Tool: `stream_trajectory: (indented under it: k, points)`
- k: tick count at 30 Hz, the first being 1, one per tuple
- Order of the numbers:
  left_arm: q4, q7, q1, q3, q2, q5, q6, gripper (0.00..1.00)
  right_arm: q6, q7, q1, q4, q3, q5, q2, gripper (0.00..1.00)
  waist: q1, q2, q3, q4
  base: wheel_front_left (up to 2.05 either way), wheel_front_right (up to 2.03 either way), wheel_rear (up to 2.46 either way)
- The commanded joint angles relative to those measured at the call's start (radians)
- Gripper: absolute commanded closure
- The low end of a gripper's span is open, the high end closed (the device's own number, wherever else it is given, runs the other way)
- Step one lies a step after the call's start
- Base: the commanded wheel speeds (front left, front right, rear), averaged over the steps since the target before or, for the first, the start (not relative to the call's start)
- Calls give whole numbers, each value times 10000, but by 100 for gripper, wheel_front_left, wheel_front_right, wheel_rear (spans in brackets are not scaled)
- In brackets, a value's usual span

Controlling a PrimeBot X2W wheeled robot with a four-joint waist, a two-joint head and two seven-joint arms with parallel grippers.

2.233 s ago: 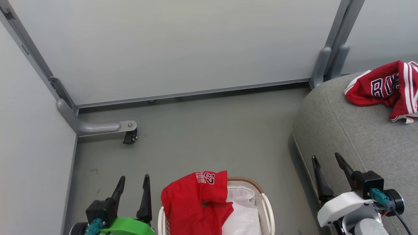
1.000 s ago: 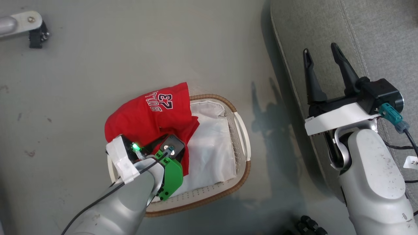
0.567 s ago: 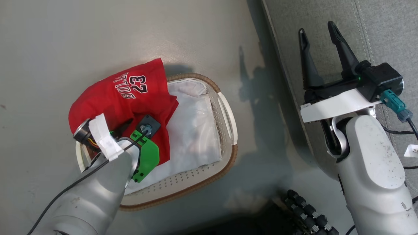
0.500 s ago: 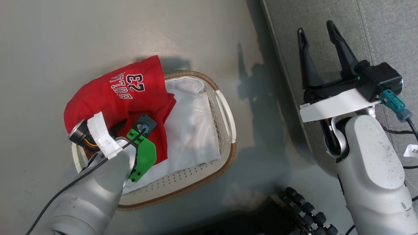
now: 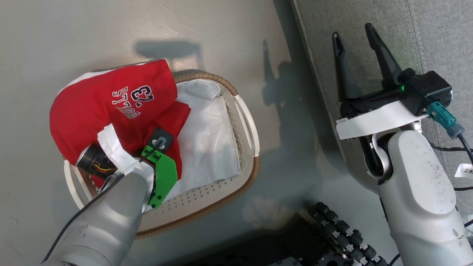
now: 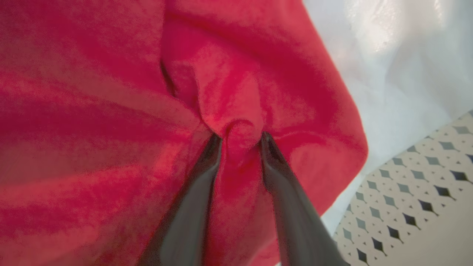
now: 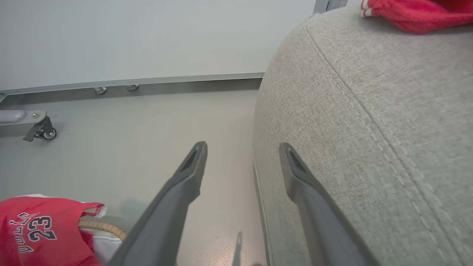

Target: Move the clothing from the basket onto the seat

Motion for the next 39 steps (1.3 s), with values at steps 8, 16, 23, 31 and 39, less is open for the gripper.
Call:
stream_trajectory:
  k: [8, 16, 23, 31, 39]
  points:
    - [8, -259, 278, -130, -76, -120, -185, 100, -11, -20, -65, 147, -133, 34, -28, 0, -1, 0, -186, 57, 0, 0, 0]
    - [-400, -1209, 542, -56, -364, -505, -437, 100, -11, -20, 278, 365, -218, -154, -30, 0, -1, 0, -948, 290, 0, 0, 0]
    - [-1075, -2042, 803, -369, -430, -697, -759, 100, -11, -20, 593, 524, -386, -364, -30, 0, -1, 0, -1967, 510, 0, 0, 0]
    - [-2147, -2874, 1239, -764, -437, -1078, -908, 100, -11, -20, 1323, 826, -771, -792, -33, 0, -1, 0, -3632, 942, 0, 0, 0]
    - [-2763, -3383, 1461, -967, -439, -1149, -947, 100, -11, -20, 2490, 1177, -1024, -1266, -34, 0, -1, 0, -5725, 1392, 0, 0, 0]
